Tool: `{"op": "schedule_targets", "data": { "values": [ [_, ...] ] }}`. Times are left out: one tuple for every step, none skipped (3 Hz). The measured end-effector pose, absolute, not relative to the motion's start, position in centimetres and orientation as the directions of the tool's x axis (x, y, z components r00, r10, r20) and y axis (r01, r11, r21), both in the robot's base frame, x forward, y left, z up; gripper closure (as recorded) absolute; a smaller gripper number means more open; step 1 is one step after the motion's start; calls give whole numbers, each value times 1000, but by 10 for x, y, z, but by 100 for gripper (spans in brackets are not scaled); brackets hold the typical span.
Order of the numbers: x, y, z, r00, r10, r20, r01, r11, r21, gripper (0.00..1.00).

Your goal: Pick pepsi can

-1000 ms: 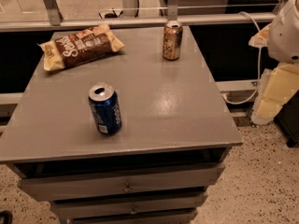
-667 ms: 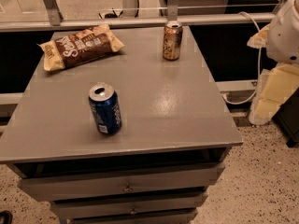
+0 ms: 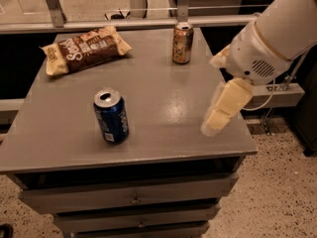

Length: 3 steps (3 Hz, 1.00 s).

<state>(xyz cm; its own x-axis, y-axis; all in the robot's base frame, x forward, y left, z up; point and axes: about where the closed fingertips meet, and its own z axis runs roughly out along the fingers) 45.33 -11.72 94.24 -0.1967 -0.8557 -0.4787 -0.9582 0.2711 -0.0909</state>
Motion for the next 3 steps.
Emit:
{"op": "schedule_targets", "data": {
  "values": [
    [454,-31,935,-109,-739,-665,-977,202,-64,0],
    [456,27,928,-36,-638,-769,-984,157,-85,0],
    [459,61,909,-13,-590,-807,-985,144,-90,0]
  ]
}}
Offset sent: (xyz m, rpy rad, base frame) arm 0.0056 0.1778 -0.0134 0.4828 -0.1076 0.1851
